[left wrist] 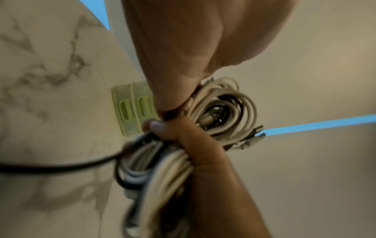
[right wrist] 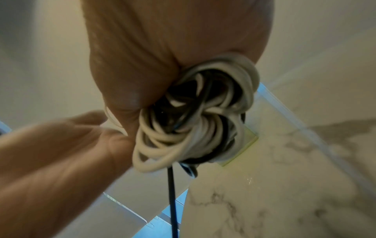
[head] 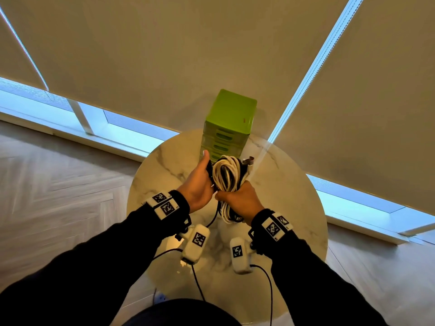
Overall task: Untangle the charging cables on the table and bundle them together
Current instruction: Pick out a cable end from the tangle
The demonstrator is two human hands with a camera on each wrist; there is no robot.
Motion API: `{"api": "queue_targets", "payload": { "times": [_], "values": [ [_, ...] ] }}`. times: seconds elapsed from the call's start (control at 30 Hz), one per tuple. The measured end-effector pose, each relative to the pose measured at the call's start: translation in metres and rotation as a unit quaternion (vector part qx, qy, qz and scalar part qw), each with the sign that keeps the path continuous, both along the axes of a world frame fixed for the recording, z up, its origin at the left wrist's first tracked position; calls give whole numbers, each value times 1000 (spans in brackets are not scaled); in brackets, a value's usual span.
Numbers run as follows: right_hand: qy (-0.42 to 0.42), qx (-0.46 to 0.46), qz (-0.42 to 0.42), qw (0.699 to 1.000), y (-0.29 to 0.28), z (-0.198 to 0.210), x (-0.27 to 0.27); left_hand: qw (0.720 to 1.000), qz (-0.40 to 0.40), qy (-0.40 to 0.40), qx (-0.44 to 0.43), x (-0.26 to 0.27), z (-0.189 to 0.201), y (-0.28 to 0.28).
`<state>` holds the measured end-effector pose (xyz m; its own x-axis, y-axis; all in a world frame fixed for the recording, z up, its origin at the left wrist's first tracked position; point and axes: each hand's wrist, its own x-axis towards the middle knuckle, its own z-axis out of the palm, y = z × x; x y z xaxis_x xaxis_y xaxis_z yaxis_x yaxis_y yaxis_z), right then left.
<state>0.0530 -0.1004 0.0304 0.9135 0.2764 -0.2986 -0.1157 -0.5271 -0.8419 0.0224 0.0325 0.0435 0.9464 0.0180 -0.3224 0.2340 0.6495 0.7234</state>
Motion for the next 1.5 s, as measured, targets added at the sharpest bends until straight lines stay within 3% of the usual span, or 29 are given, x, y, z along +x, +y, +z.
{"api": "queue_targets", "payload": {
  "times": [0.07,0.13,0.2,0.3,0.47,0.67,0.83,0.9,0.97,1.07,1.13,1.3,1.43,1.5],
  "values": [
    [39,77,-25,996,-3,5,-2,990,-8,2,140,-9,-1,3],
    [75,160,-36,984,-7,11,-4,962,-40,-18,270,-19,-9,6],
    [93,199,-9,975,-10,14,-6,951,-67,-45,298,-30,-16,10],
    [95,155,50,982,-8,12,-10,948,-73,-84,297,-35,-20,14],
    [78,59,55,994,-5,6,-11,907,-77,-97,402,-33,-35,14],
    [46,-58,72,995,-3,9,-5,886,-76,-82,450,-41,-38,17],
    [6,-99,77,992,-2,10,-6,896,-57,-92,430,-46,-33,15],
    [-28,-65,56,996,-1,6,-10,902,-42,-105,417,-44,-26,15],
    [-31,55,27,998,1,3,-16,908,-26,-116,401,-41,-17,14],
    [7,218,-9,976,8,5,-23,915,-8,-112,388,-36,-9,15],
    [30,259,-7,965,11,7,-23,917,-17,-112,383,-33,-9,17],
    [84,255,38,963,5,1,-17,890,-114,-109,428,-30,-18,27],
    [57,184,30,981,5,-7,-17,850,-157,-135,484,-27,-16,29],
    [51,185,18,981,8,-9,-19,862,-167,-119,464,-25,-13,24]
  ]
}}
